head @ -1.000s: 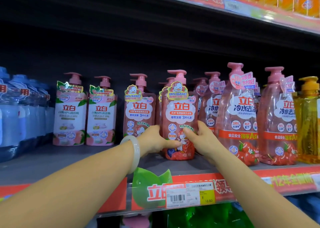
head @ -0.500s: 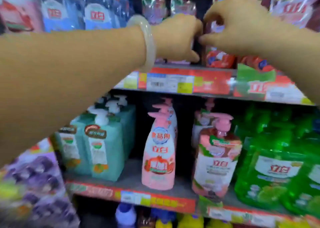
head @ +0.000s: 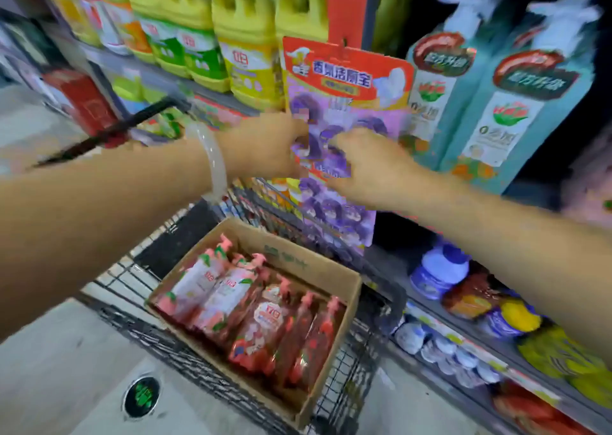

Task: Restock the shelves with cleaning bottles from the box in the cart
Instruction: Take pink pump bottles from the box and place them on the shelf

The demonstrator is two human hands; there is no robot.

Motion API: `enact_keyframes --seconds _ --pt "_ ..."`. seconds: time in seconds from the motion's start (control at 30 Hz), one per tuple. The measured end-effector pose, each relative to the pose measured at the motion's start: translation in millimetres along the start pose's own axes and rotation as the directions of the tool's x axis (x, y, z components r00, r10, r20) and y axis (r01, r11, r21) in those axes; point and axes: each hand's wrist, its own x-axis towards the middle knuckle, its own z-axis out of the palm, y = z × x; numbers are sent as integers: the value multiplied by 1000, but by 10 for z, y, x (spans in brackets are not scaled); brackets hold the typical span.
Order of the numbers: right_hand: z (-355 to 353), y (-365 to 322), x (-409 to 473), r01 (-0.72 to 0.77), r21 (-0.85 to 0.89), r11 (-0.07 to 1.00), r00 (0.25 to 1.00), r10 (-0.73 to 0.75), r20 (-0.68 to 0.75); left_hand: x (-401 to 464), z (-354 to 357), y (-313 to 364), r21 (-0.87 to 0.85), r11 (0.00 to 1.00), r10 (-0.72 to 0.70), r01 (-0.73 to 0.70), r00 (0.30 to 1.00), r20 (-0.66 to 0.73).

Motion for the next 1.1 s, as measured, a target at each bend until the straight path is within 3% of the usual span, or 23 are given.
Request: enact_keyframes --seconds 0.03,0.07,0.13,0.33,0.4,0.47,0.57,0.67,0.77,0.93,1.0,1.1 --pt "228 -200 -156 -32 53 998 998 28 60 -148 220 -75 57 993 -108 106 993 36" --pt "551 -329 -146 11 84 996 992 -21 124 -242 480 -321 91 991 -110 99 986 129" --pt "1172 -503 -67 -57 155 986 959 10 284 -325 922 -754 69 975 -221 210 938 266" --pt "2697 -723 0 -344 242 907 808 155 568 -539 2258 -1475 -31 943 -276 330 833 479" --pt "3219 -725 -37 -420 276 865 763 171 624 -577 2623 -1531 -39 912 -319 408 765 560" --pt "3657 -734 -85 -530 308 790 689 191 699 -599 3011 -1579 -49 878 -349 476 707 615" --pt "4289 -769 -190 -676 332 658 589 211 780 -636 3539 -1664 -107 837 -361 537 688 629" --pt "4886 -779 -275 -770 400 497 567 245 786 -662 3981 -1649 -92 844 -364 528 691 625" --pt "4785 -842 -173 -844 446 299 532 354 769 -592 4284 -1558 -3 807 -453 590 623 638" --pt "4709 -714 -88 -924 383 -7 358 338 870 -406 4540 -1433 106 693 -616 713 508 602" --pt "4688 -695 -102 -944 316 -94 280 277 919 -411 4586 -1414 183 698 -648 693 501 574" --pt "4726 -685 -157 -938 278 -206 235 214 948 -436 4671 -1456 188 717 -639 671 525 563"
